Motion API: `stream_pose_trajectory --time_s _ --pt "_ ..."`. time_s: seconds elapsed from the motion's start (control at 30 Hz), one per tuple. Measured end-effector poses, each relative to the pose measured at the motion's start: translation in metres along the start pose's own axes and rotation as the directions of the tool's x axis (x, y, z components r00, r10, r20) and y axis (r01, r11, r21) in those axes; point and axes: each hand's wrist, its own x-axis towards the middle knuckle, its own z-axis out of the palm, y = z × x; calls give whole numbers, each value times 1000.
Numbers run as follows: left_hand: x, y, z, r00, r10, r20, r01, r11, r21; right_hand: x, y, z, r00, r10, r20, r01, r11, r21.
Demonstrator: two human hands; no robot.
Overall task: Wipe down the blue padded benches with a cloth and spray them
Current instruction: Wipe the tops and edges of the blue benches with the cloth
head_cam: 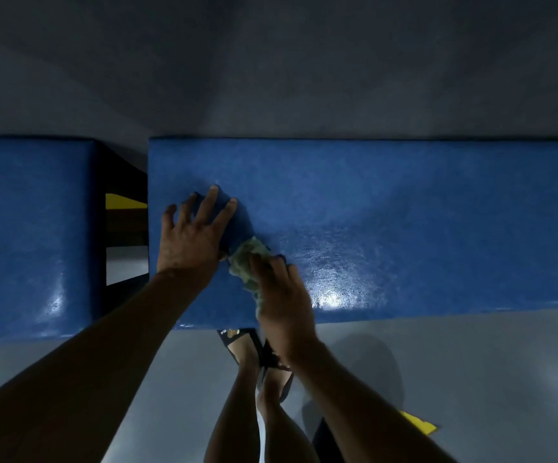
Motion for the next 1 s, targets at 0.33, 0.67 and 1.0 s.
stream_pose_trajectory --time_s 0.33,0.67,1.0 --pt "-55 11 18 997 41 -58 -43 998 -35 -32 145 -65 915 318 -249 -346 935 -75" --pt "-91 31 30 997 60 -40 -66 983 -173 -37 40 -19 995 -101 -26 101 995 13" --pt "-117 -17 40 998 3 -65 -19 968 -250 -61 160 -91 941 312 -133 -330 933 -142"
